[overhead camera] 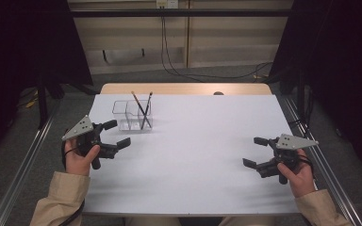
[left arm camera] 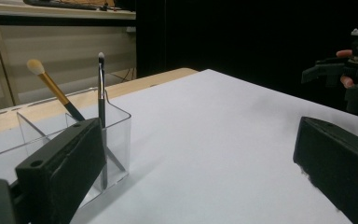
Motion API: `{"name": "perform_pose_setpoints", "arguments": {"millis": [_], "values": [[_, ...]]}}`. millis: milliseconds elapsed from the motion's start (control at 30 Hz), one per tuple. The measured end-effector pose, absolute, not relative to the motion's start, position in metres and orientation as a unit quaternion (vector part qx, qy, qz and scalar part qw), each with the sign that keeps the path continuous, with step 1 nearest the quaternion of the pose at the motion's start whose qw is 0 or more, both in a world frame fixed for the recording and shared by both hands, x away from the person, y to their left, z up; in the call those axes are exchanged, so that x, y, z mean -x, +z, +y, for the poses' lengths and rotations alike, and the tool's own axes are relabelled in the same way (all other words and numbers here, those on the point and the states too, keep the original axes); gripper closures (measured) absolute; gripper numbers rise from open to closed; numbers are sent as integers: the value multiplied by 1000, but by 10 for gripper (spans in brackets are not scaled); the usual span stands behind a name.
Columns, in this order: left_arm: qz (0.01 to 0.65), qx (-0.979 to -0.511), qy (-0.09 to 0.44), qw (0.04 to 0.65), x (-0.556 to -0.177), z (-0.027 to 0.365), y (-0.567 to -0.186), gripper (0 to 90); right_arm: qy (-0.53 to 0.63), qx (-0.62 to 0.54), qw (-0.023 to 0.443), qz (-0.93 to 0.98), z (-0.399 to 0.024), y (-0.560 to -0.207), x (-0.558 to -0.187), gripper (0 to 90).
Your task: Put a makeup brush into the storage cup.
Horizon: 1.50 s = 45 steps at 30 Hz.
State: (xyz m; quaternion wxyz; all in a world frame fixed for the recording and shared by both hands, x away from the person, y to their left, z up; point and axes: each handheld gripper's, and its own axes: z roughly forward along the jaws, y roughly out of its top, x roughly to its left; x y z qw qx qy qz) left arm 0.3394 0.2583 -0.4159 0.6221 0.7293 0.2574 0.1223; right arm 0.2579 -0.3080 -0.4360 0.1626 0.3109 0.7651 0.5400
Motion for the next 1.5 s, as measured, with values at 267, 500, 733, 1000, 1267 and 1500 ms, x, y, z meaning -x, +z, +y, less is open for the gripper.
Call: {"name": "perform_pose_setpoints", "arguments": {"millis": [267,500,733,1000,1267,1500], "values": [[260,-730,124,620,-334,266,-417,22,541,-311,164,764,-308,-436,-258,44],[260,-732,127,617,-330,274,-420,25,541,-311,164,764,-309,-436,-258,44],[267,-730,127,616,-327,279,-422,27,542,-311,164,764,-309,-436,-258,44],[272,-730,129,614,-324,284,-424,29,541,-311,166,764,-309,-435,-257,44],[273,-733,130,610,-319,289,-427,30,542,-310,167,763,-309,-435,-257,44],[276,-731,130,610,-316,292,-428,29,540,-309,168,764,-309,-436,-256,44]]}}
